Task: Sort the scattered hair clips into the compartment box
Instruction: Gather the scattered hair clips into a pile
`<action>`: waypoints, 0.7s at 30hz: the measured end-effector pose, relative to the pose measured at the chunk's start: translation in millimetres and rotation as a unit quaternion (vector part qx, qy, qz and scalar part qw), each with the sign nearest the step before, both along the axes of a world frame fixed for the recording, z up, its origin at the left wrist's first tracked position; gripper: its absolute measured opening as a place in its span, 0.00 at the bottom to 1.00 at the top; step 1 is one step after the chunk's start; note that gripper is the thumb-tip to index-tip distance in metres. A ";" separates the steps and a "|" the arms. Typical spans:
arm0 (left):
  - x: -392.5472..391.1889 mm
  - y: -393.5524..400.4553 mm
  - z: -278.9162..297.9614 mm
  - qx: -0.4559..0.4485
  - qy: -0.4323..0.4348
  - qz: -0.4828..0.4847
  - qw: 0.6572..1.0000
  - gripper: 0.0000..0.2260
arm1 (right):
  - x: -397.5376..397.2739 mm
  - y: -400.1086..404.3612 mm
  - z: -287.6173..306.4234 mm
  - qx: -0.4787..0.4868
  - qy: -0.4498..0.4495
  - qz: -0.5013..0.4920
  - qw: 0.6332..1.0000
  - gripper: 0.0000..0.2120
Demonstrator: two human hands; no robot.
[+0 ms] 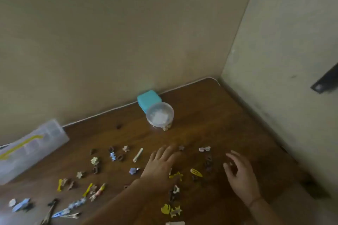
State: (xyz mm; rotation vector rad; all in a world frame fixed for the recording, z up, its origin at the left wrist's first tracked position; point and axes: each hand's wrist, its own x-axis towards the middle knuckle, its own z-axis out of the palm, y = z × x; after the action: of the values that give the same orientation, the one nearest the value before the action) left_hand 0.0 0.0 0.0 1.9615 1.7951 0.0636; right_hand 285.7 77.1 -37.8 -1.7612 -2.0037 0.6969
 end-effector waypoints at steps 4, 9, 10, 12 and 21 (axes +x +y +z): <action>29.7 28.2 -26.0 0.009 0.018 -0.040 0.999 0.36 | 10.2 23.4 -23.6 0.000 -0.048 0.120 0.992 0.28; 32.4 37.7 -51.6 0.039 0.020 -0.046 0.998 0.34 | 2.6 41.0 -41.2 0.007 -0.106 0.211 0.972 0.33; 30.7 37.5 -54.9 0.049 0.008 -0.038 0.998 0.33 | -1.7 42.7 -42.1 0.009 -0.115 0.221 0.968 0.33; 26.4 34.2 -59.1 0.085 -0.022 -0.026 0.996 0.30 | -11.3 44.2 -42.3 0.009 -0.135 0.235 0.962 0.33; -23.8 -19.9 -72.5 0.149 -0.061 0.099 0.982 0.23 | -77.4 25.0 -36.9 0.006 -0.125 0.378 0.917 0.34</action>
State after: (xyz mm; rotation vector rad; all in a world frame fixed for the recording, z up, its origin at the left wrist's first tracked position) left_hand -23.8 -19.9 -72.5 1.9166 1.9840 0.5332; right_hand 208.3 102.1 -74.7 -1.0574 -2.8869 0.6820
